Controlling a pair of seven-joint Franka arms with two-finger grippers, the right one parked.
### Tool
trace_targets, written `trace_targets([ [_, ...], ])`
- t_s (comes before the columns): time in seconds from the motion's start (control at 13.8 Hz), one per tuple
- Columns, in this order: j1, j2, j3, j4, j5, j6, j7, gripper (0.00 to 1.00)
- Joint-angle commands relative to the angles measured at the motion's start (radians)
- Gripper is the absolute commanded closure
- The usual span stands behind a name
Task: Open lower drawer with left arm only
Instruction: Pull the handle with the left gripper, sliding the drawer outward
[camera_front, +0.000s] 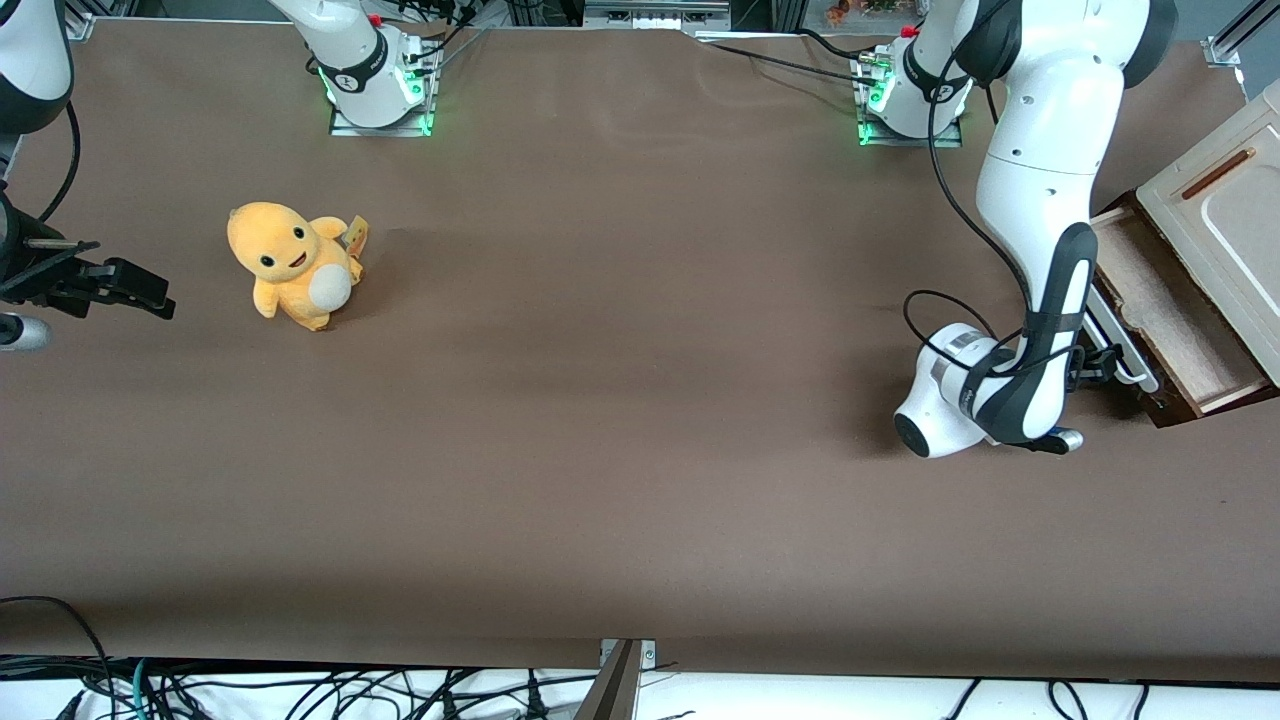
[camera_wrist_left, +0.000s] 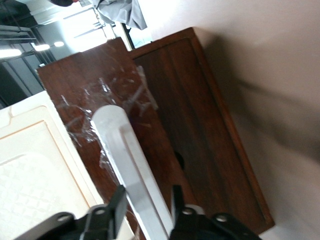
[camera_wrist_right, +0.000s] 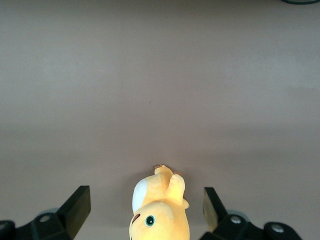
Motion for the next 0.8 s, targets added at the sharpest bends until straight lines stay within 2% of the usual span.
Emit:
trace_targets([
  [0.0,-0.005,0.010,0.003,0.051,-0.033,-0.014,0.033,0.00],
  [0.22,0.011,0.007,0.002,0.099,-0.074,-0.011,0.034,0.00],
  [0.73,0.042,0.003,0.003,0.261,-0.305,-0.006,0.100,0.00],
])
